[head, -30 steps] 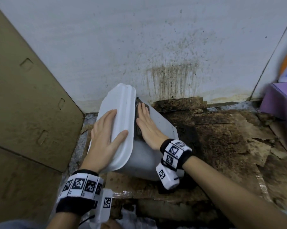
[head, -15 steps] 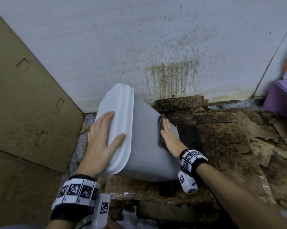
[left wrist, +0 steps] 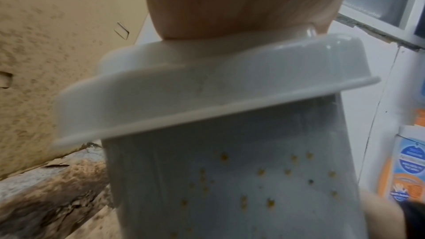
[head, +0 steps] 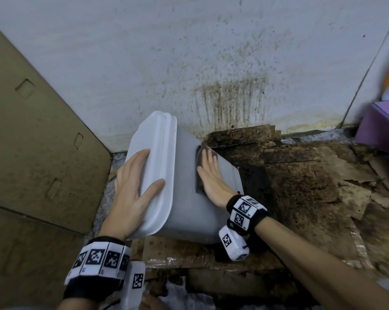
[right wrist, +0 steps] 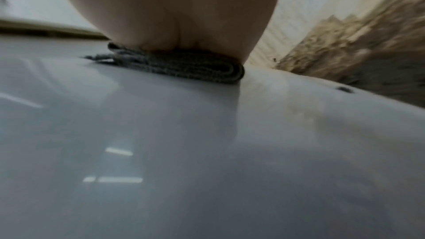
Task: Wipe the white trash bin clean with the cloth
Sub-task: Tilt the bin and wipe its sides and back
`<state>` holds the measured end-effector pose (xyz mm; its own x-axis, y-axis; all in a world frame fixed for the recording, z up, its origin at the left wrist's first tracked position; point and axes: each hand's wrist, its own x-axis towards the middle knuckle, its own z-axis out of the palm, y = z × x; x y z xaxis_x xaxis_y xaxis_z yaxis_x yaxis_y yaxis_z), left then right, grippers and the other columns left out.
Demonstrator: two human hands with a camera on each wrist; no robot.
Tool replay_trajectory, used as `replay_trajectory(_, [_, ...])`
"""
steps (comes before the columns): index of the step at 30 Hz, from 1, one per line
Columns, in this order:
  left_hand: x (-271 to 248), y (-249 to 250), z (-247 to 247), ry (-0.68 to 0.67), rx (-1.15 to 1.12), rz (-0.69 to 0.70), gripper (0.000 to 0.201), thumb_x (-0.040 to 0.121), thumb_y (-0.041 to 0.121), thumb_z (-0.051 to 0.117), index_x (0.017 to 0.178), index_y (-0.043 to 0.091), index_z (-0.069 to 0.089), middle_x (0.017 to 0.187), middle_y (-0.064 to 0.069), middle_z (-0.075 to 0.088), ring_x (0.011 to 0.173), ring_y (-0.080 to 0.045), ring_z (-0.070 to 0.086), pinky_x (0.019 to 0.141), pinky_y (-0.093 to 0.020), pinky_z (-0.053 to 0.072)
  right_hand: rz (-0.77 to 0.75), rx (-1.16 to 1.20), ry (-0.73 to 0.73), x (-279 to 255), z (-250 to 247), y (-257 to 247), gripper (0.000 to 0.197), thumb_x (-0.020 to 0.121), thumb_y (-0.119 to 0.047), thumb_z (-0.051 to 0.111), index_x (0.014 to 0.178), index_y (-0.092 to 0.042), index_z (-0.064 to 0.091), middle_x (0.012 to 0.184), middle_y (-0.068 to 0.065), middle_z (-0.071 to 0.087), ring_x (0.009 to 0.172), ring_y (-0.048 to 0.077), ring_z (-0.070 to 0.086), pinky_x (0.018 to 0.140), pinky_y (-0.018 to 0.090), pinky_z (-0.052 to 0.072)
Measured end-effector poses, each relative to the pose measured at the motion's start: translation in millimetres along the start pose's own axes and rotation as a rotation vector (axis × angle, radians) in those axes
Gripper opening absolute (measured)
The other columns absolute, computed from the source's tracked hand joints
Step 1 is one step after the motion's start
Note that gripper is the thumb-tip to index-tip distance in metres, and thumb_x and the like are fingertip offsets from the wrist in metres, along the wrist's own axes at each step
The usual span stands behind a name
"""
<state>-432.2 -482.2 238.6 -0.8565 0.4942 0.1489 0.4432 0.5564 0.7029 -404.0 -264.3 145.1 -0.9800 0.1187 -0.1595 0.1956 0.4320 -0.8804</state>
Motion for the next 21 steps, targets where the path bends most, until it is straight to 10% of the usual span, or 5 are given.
replay_trajectory(10, [0,3,0,-0.005,-0.001,0.002,0.076,0.085,0.068,0.047,0.154,0.038,0.031,0.157,0.019,0.031,0.146,-0.004,0.019,0.121,-0.049,0.023,-0.236,-0.019,-0.048,13,-6,-9,0.060,0.110,-0.046,0.019,0.157,-0.034,-0.015,0.165,-0.014,-0.027,0.150,0.003,-0.026,0.124,0.032,-0.011])
replay_trajectory(21, [2,1,-1,-0.005,-0.030,-0.011,0.076,0.084,0.068,0.050,0.152,0.040,0.033,0.155,0.019,0.034,0.145,-0.009,0.021,0.120,-0.053,0.026,0.222,0.046,0.001,-2,-26,90,0.058,0.112,-0.034,0.020,0.160,-0.021,-0.009,0.168,-0.003,-0.019,0.153,0.009,-0.019,0.123,0.028,-0.008])
